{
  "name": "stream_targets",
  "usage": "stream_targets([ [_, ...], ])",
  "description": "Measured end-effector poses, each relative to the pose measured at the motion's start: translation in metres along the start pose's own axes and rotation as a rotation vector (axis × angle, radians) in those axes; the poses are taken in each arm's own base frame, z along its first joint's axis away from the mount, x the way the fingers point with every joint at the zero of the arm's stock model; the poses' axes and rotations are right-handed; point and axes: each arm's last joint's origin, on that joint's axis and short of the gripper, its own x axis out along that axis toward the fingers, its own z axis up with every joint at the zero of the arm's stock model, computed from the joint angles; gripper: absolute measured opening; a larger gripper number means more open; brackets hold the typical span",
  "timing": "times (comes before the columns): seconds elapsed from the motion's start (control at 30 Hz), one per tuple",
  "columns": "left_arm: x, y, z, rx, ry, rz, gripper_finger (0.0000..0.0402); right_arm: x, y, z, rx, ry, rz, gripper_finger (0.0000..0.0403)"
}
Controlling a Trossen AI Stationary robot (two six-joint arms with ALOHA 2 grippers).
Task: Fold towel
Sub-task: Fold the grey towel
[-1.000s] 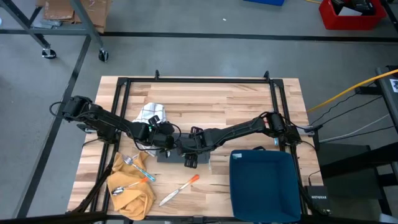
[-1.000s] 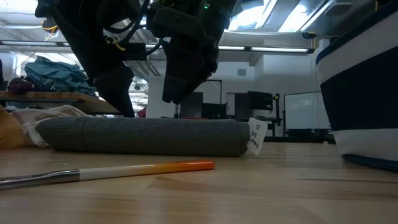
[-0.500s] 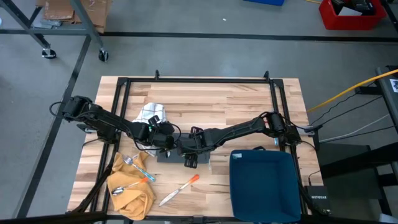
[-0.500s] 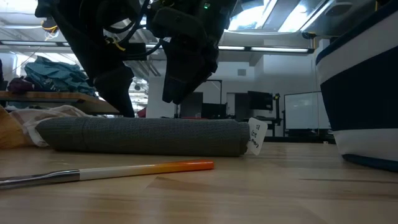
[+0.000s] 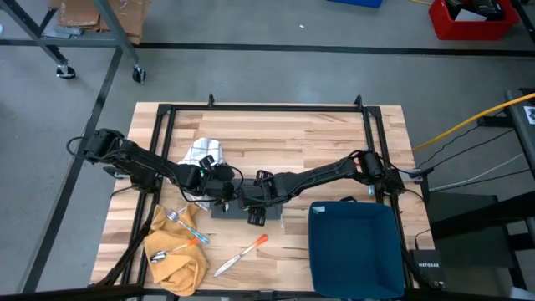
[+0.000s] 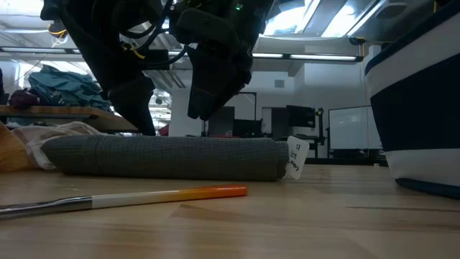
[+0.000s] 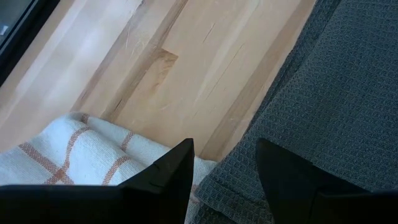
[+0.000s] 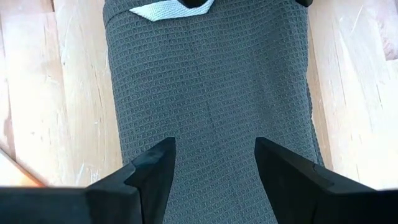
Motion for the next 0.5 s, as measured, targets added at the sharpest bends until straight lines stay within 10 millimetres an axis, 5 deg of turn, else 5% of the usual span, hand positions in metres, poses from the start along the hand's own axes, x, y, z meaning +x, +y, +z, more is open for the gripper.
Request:
stream_targets([
  [0.5,-0.0076,0.0003,0.0016,-0.061,0.053,-0.137,0.0164,0.0,0.0001,0.0006,0.066,0.016,0.06,0.0224],
])
